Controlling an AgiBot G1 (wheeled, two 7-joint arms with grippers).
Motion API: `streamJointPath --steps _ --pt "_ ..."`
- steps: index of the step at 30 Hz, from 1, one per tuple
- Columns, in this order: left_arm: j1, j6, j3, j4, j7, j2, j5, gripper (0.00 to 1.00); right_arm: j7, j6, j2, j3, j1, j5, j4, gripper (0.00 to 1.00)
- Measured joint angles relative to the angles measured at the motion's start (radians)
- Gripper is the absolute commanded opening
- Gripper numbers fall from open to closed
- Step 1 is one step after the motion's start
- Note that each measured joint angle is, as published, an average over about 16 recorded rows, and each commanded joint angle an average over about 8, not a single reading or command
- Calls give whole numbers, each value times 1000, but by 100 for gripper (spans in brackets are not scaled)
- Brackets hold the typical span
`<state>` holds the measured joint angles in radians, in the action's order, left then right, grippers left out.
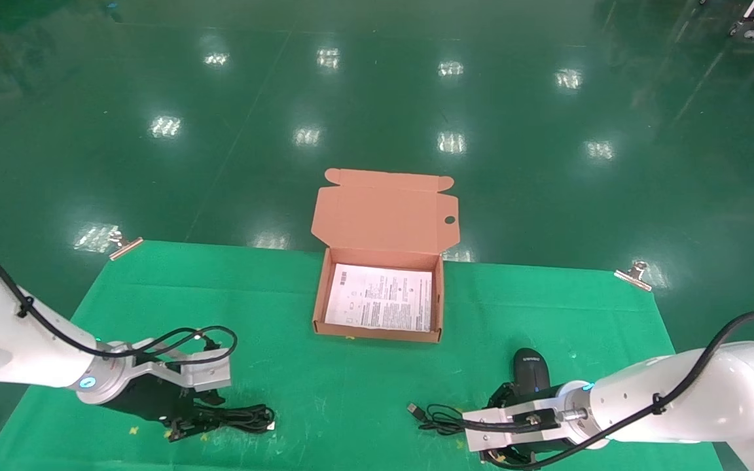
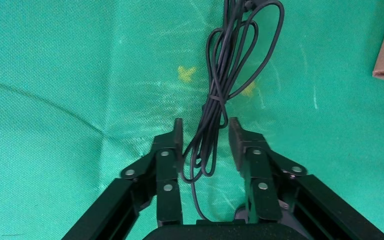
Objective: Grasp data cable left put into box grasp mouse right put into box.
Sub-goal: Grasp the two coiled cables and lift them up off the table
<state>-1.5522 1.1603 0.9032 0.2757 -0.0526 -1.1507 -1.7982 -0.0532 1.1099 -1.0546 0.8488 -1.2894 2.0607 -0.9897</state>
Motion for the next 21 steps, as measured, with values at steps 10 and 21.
streamJointPath --steps 10,21 --pt "-1 2 0 2 0 1 0 0 -1 0 1 0 0 1 -1 0" --pt "-33 22 -6 72 -21 51 1 0 -55 3 62 -42 -21 -25 -56 0"
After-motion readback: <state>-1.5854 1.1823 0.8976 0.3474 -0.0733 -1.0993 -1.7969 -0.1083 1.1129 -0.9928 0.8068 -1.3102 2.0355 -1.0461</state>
